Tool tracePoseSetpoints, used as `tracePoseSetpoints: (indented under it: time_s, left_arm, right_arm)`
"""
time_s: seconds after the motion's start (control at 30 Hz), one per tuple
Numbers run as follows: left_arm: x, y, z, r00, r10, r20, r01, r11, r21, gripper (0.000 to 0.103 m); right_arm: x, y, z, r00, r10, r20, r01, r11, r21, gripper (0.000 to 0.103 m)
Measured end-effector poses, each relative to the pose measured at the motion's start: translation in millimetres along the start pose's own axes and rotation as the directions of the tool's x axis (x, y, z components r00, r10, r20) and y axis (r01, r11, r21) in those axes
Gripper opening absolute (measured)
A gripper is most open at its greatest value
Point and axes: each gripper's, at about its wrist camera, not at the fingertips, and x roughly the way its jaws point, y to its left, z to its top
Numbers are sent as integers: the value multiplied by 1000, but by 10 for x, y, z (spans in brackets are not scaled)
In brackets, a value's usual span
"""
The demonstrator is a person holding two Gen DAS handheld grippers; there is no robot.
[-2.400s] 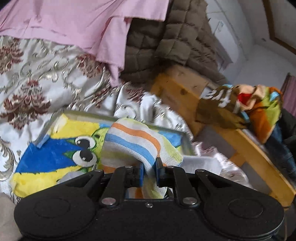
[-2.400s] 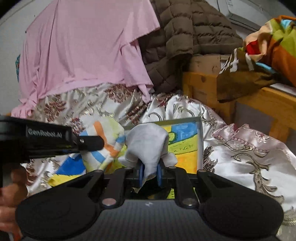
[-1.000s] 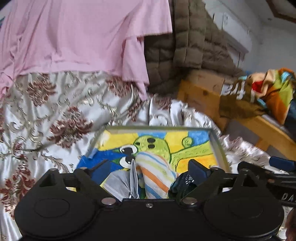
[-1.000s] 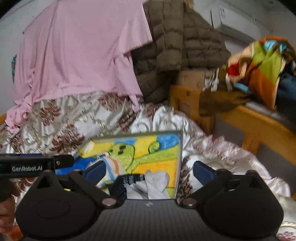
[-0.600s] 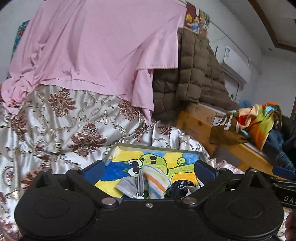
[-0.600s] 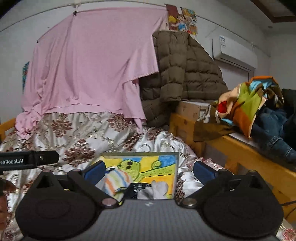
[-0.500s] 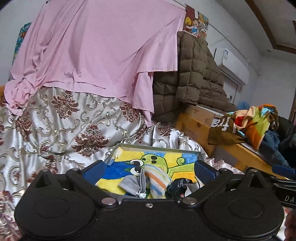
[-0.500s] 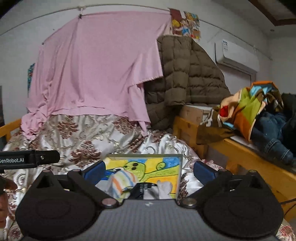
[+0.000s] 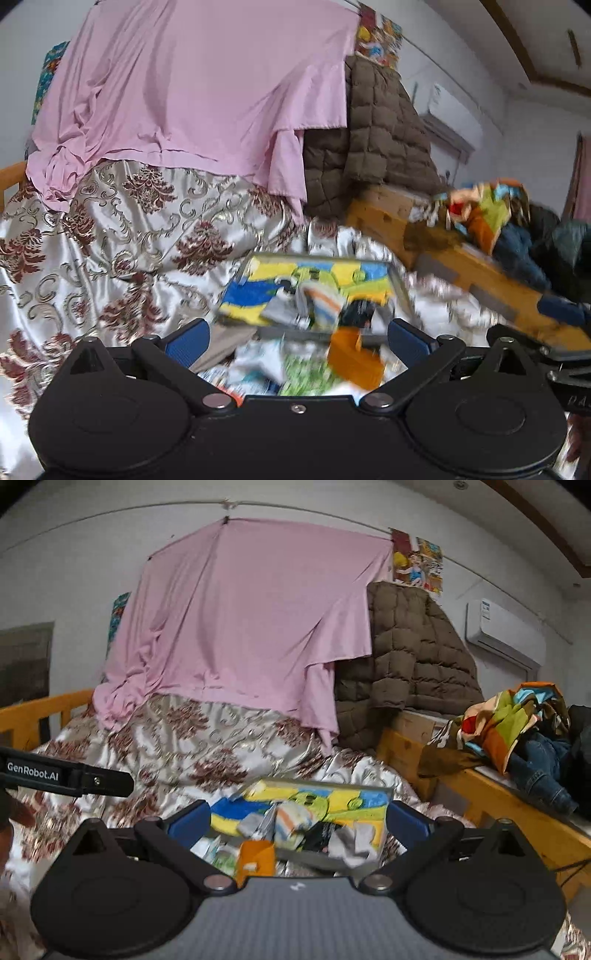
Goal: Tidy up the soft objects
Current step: 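Move both open tools back over the pile of soft items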
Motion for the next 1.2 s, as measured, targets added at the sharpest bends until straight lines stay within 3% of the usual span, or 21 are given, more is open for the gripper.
tracePoseSetpoints:
  time_s: [0.37,0.47,0.67,0.83,1.2]
  left_arm:
    - [-128,151,-497,992,-14,-122,30,991,130,102]
    - [-84,152,-601,986,-39,-160,68,981,181,102]
    - [14,161,-808,971,-40,-235,98,965,242,102]
    - [82,188,-959,956,-38,-291,119,956,268,102]
    - [160,172,-1151,931,-46,-362,168,934,315,102]
  right_arm:
    - [-146,296,-472,995,54,-85,-55,998,-10,103]
    - [-99,312,-628,986,102,-133,-102,995,8,103]
    - [22,281,-875,969,120,-215,-112,992,52,103]
    - [137,159,-1013,946,175,-273,-137,979,151,103]
    - [196,225,-1116,937,163,-309,-135,985,111,103]
